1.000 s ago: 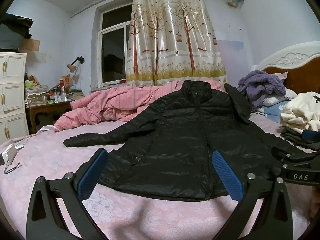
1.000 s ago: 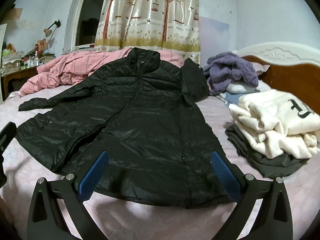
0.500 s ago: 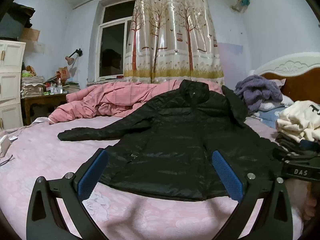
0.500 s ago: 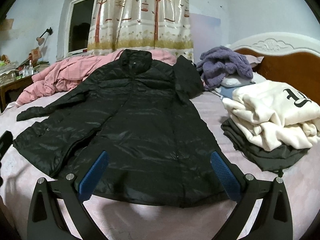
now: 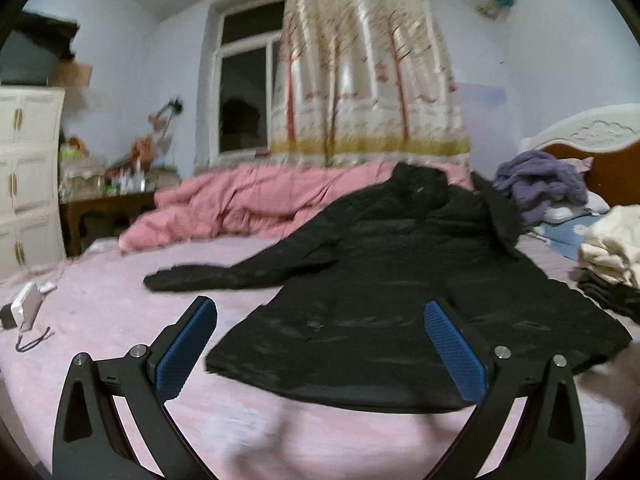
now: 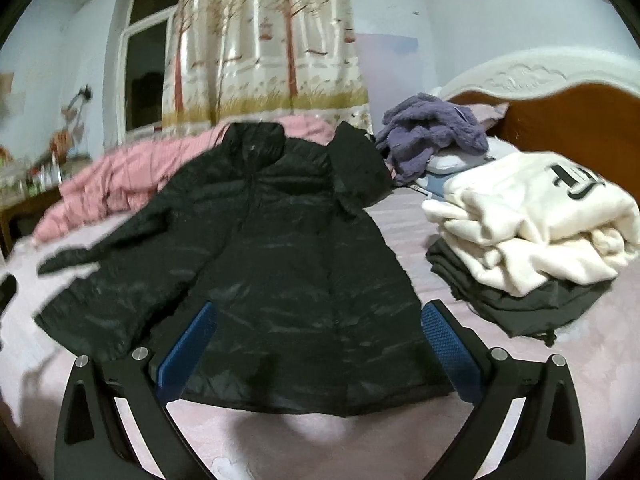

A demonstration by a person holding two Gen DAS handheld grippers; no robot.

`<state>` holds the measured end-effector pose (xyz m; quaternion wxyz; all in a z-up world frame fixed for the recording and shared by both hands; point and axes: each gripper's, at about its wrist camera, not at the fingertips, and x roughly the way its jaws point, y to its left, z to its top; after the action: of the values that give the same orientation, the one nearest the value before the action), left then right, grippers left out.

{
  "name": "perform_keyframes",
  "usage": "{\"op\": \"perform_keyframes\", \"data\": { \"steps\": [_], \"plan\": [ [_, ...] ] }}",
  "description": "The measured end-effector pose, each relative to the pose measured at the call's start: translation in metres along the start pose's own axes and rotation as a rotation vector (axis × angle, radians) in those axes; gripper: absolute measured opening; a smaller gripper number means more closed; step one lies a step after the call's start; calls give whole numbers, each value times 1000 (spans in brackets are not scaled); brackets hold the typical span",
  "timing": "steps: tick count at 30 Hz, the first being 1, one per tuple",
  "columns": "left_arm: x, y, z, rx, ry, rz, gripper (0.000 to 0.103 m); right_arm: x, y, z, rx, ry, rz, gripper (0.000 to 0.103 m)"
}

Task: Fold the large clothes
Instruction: 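Grasp the jacket hem with the left tool while the right tool grasps the hem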

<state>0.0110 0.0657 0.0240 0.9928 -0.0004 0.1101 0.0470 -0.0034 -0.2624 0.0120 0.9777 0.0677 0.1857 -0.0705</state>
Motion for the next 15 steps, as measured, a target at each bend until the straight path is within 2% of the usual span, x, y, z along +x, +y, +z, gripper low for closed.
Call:
{"op": "perform_keyframes", "data": {
  "steps": [3,7,8,9,10,11,13,15],
  "plan": [
    [22,37,5,-74,71,57,103,-6,-36,6,97,23,-25,103],
    [62,76,-3,-126,229,122,99,-1,-89,7,253,67,-87,103],
    [72,84,-5,-158,258,114,91,3,-102,6,301,88,-86,103],
    [83,93,-8,-211,293,71,85,9,-114,4,350,111,-75,103],
    [94,102,-11,-262,329,14,68,14,-120,2,383,132,-56,103],
    [104,109,-15,-291,362,-2,55,23,-126,-1,412,166,-30,103],
    [113,115,-21,-317,399,28,51,39,-131,-6,440,224,8,102],
    [125,118,-32,-357,466,-15,51,52,-129,-12,454,275,64,101]
  ]
}}
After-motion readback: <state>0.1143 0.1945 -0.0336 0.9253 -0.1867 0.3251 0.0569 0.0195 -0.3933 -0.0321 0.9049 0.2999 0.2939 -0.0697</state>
